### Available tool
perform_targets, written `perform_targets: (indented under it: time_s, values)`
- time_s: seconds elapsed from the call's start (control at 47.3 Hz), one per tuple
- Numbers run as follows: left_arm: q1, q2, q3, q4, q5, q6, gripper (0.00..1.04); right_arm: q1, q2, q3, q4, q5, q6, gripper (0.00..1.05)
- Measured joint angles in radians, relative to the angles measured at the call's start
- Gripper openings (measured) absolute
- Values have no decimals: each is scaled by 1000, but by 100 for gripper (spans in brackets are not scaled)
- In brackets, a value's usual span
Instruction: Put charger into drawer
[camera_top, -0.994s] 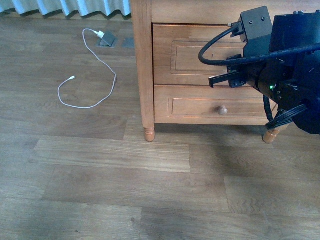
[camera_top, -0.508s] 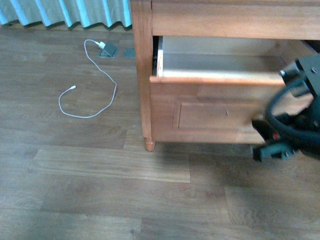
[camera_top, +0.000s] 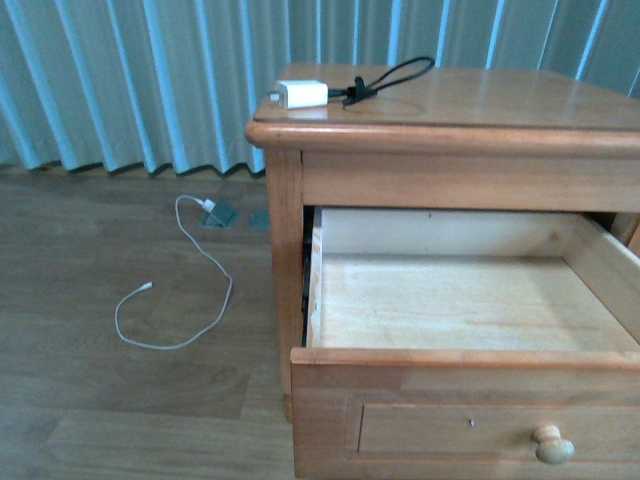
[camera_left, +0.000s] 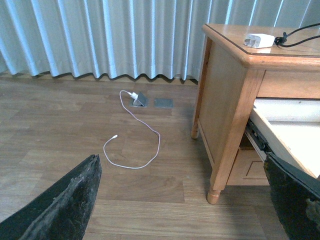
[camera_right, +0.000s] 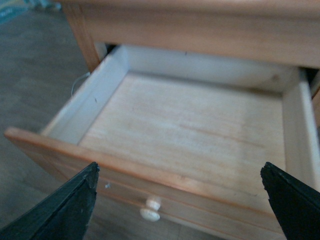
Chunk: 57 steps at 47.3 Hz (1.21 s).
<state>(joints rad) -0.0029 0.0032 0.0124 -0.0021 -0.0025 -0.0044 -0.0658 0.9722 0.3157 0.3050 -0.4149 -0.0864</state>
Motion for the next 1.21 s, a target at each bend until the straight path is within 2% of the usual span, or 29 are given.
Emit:
perform_targets:
  time_s: [0.106,0.212,0.339,0.402,0.529,0.571,0.656,0.719,0.952,0.994,1.1,1.142,1.206]
  values:
    - [0,0,0,0,0,0,99,-77,-225,29,-111,-58,36,96]
    - [0,0,0,0,0,0,99,-191,-404,17,-183,-143,50,96]
    - [0,0,0,0,0,0,99,-378,-519,-58,-145,-210,88,96]
    - [0,0,0,0,0,0,99,-404,-514,-69,-145,-206,104,96]
    - [0,0,0,0,0,0,99,-406,-515,-74,-145,-210,113,96]
    - [0,0,0,0,0,0,99,-395,-526,-80,-130,-171,111,93]
    - [0,0,0,0,0,0,99,-336,-569,-111,-114,2,100,80]
    - [0,0,0,0,0,0,99,-290,-603,-138,-117,75,97,69]
    - [0,0,0,0,0,0,99,-160,-690,-199,-143,200,91,30]
    - [0,0,0,0,0,0,99,-134,-710,-212,-149,227,91,19]
    - [0,0,0,0,0,0,99,-92,-742,-230,-161,266,89,1]
    - [0,0,0,0,0,0,99,-80,-752,-235,-165,276,86,3]
    - [0,0,0,0,0,0,99,-71,-757,-238,-166,279,86,12]
